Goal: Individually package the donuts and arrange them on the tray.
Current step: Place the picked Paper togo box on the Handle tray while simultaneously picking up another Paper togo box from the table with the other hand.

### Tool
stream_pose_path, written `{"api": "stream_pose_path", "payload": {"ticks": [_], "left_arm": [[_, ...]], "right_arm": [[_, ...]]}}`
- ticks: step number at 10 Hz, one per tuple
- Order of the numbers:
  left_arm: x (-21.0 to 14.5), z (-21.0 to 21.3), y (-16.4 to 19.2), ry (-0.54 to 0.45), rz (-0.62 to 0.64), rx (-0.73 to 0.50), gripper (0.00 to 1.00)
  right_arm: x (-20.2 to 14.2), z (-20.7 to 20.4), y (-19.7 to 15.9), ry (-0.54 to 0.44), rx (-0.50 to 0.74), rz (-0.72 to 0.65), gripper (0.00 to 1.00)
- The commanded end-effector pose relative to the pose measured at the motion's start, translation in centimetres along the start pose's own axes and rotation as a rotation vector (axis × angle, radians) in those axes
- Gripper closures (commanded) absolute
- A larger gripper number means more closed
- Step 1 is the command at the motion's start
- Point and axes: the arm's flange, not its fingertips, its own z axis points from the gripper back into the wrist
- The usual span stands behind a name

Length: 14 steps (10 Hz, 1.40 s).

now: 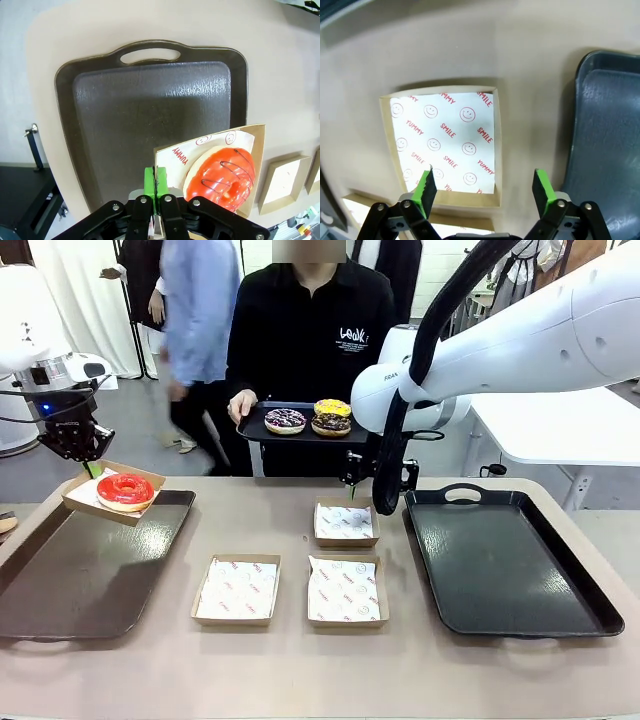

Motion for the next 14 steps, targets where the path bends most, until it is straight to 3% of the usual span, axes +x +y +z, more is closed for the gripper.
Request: {"api": "stream_pose_path", "payload": {"ticks": [1,4,8,14], "left_arm": [[0.2,-1.0,-0.4,0.010,0.028,0.024,0.99],[0.5,-2.0,-0.5,-0.012,0.010,0.000,0.99],[1.5,-4.2,-0.5,-0.024,0.026,-0.010,0.99],[3.1,-6.6,0.2,-0.012,0.079,-0.050,0.99]], "right_arm": [[-1.1,-1.2,0.3,-0.054,-0.064,0.040,0.00],[-1.4,-2.5,0.2,-0.088,-0.124,0.023,0.00],[0.0,-4.7,-0.2,-0.064,-0.102,-0.019,0.00],[0.2,-4.4,0.5,-0.069,-0.085,-0.016,0.00]]}}
